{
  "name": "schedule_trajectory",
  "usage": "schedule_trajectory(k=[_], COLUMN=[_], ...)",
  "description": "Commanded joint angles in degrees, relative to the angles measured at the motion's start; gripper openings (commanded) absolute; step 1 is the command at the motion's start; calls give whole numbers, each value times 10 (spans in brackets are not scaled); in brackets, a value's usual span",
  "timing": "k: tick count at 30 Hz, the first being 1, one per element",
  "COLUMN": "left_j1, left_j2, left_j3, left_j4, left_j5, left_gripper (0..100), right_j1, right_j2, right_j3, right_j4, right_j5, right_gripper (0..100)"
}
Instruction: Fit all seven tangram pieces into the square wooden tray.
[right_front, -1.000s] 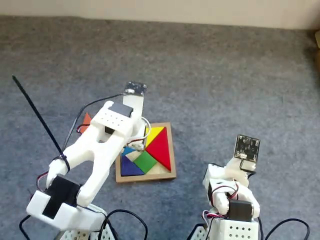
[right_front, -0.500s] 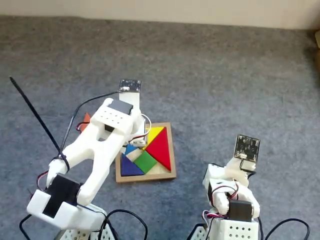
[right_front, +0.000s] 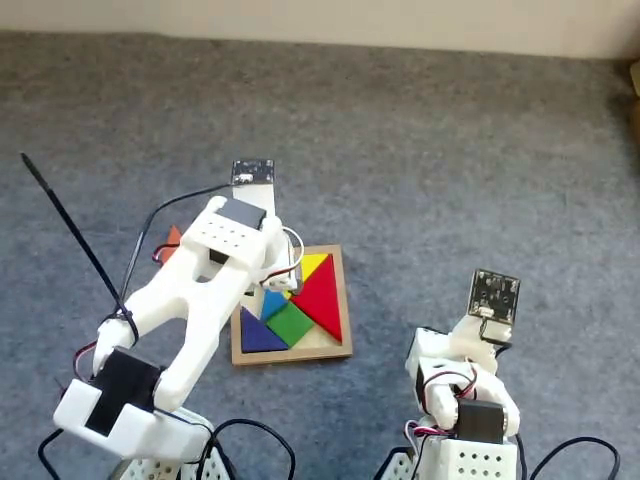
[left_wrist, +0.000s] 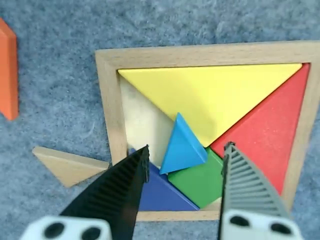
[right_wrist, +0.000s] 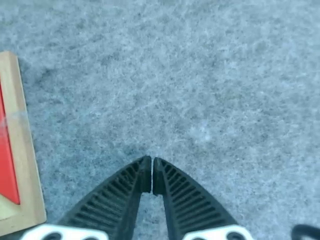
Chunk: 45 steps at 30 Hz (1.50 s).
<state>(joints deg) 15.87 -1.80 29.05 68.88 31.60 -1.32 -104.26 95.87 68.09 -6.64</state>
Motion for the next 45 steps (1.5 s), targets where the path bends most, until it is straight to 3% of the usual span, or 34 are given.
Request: schedule_trajectory(k=[1,12,20,36,41,45], left_j1=[9,-62,-63,-73,-73,-95], left_j2=[-9,-2,-1,-10,-10,-10], left_j3=[-17,-11,42,40,-7,-39], left_j4=[-9,-23,-72,-76,-9,31], left_j5=[4,4,-43,-45,-49,-96], left_gripper=[239,238,238,238,238,226], right_j1=[5,6,6,6,6,5], right_j2=[-12,-12,-12,-12,-12,-11], right_j3=[65,65,65,65,65,65], right_j4=[-2,-2,-2,-2,-2,-2], right_j5=[-4,-4,-4,-4,-4,-4], right_gripper=[19,19,19,19,19,19])
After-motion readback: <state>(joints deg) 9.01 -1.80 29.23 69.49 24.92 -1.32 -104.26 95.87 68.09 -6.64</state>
